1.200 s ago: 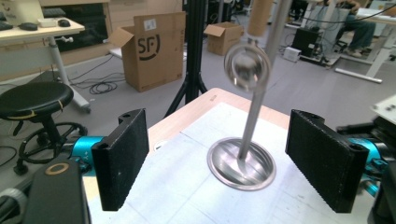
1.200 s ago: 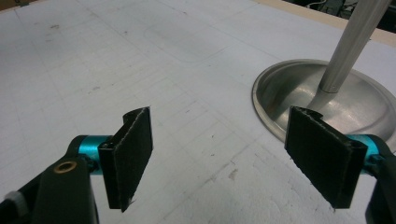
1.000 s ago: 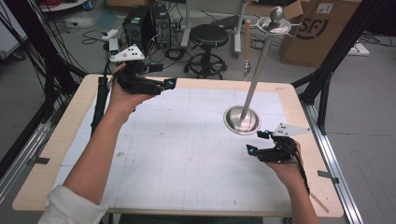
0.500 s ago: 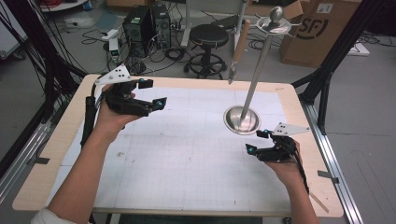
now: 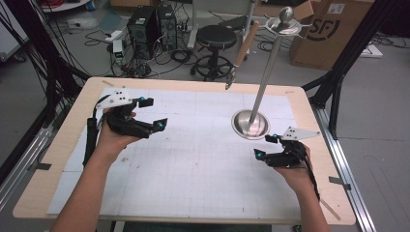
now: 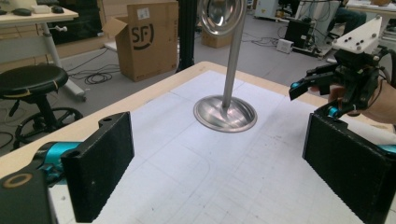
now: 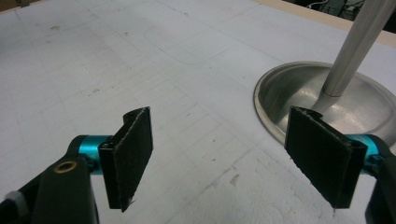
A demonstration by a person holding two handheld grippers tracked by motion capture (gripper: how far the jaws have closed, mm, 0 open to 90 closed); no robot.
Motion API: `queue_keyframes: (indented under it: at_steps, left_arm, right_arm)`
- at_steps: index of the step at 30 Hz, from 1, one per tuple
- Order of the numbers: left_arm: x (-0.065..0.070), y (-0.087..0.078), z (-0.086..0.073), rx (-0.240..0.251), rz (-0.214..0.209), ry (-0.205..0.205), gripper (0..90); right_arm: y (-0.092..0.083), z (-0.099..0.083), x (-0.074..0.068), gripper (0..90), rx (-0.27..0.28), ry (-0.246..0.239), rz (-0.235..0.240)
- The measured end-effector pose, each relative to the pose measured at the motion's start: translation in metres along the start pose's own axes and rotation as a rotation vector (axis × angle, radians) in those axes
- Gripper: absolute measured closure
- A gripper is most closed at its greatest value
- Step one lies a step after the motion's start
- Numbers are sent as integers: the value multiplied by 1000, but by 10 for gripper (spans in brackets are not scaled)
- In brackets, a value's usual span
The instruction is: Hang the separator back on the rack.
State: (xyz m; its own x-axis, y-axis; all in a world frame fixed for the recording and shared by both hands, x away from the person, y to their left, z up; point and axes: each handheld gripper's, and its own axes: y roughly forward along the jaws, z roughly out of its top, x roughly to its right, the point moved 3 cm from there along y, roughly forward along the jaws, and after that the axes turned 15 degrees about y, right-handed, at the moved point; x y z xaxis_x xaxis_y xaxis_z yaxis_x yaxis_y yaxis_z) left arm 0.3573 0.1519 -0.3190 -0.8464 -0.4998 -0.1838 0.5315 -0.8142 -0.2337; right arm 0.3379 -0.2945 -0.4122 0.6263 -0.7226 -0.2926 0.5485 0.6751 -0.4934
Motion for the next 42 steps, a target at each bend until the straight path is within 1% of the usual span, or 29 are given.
queue_keyframes:
  at_steps: [5, 6, 8, 10, 11, 12, 16, 18, 20, 24, 27, 32, 35, 37, 40, 42]
  left_arm:
    - [1, -6, -14, 4, 12, -15, 81]
    - [2, -7, -17, 2, 10, -16, 81]
    - [3, -8, -22, -4, 22, -7, 80]
    - [1, -8, -26, -9, 20, -26, 80]
    - [1, -9, -27, -10, 28, -28, 79]
    - [1, -10, -28, -2, 29, -26, 78]
    - [-1, -13, -35, -4, 25, -33, 77]
    - [-1, -13, -39, -15, 21, -44, 72]
    - [0, -14, -41, -12, 18, -39, 69]
    - [1, -12, -50, -25, 15, -48, 69]
    - [1, -11, -55, -18, 4, -51, 68]
    - [4, -8, -59, -46, -11, -33, 68]
    - [5, -5, -63, -70, -15, -32, 69]
    - [6, -4, -66, -70, -4, -37, 68]
    - [5, -4, -71, -86, 0, -43, 68]
    - [3, -5, -72, -80, 8, -51, 68]
  right_arm:
    - [0, 0, 1, 222, 4, -2, 3]
    - [0, 0, 0, 222, 4, -2, 3]
    - [-1, 0, 0, 222, 6, -1, 2]
    - [-1, 0, 1, 221, 6, 1, 3]
    - [-1, 0, 0, 221, 3, 2, 1]
    - [-1, 0, 0, 221, 4, 3, 1]
    - [-1, 0, 1, 221, 7, 0, 3]
    - [-1, 0, 1, 221, 8, 0, 5]
    - [-1, 0, 1, 221, 7, 3, 7]
    - [0, 0, 1, 221, 3, 4, 10]
    - [1, 0, 1, 221, 3, -4, 7]
    - [0, 0, 1, 221, 6, -4, 9]
    - [1, -1, 0, 221, -2, -3, 4]
    - [0, -1, -1, 222, -3, -7, 3]
    - [-1, 0, -1, 221, 3, -9, 4]
    - [-1, 0, 0, 221, 2, -7, 3]
